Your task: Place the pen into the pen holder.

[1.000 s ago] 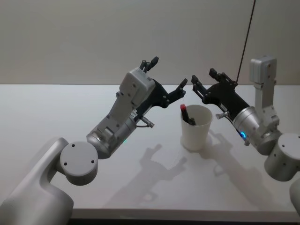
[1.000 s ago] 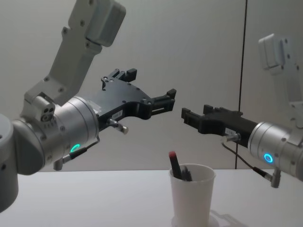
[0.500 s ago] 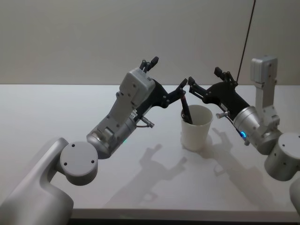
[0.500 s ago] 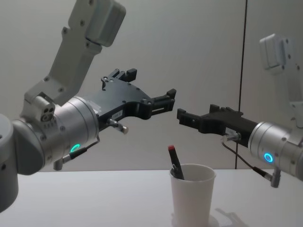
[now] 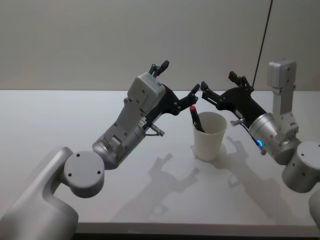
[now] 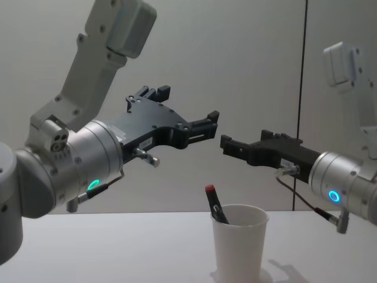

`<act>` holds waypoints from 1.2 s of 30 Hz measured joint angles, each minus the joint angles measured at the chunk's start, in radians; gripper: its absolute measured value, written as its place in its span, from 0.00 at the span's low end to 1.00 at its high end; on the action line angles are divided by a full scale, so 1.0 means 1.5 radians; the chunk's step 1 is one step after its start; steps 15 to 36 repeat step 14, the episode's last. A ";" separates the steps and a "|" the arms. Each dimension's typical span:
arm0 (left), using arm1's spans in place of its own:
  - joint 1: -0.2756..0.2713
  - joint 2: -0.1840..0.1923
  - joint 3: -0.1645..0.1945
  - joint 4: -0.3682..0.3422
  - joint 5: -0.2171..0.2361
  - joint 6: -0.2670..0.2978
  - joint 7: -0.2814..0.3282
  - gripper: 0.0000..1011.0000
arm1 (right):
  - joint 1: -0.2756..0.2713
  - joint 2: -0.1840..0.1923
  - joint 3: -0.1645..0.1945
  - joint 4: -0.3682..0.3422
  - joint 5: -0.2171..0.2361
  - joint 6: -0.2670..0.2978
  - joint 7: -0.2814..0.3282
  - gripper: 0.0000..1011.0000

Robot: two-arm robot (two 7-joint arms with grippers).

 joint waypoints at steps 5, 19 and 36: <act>0.000 0.000 0.000 0.000 0.000 0.000 0.000 0.99 | 0.000 0.000 0.000 0.000 0.000 0.000 0.000 0.99; 0.000 0.000 0.000 0.000 0.000 0.000 0.000 0.99 | 0.000 0.000 0.000 0.001 0.001 0.000 0.000 0.99; 0.000 0.000 0.000 0.000 0.000 0.000 0.000 0.99 | 0.000 0.000 0.000 0.001 0.001 0.000 0.000 0.99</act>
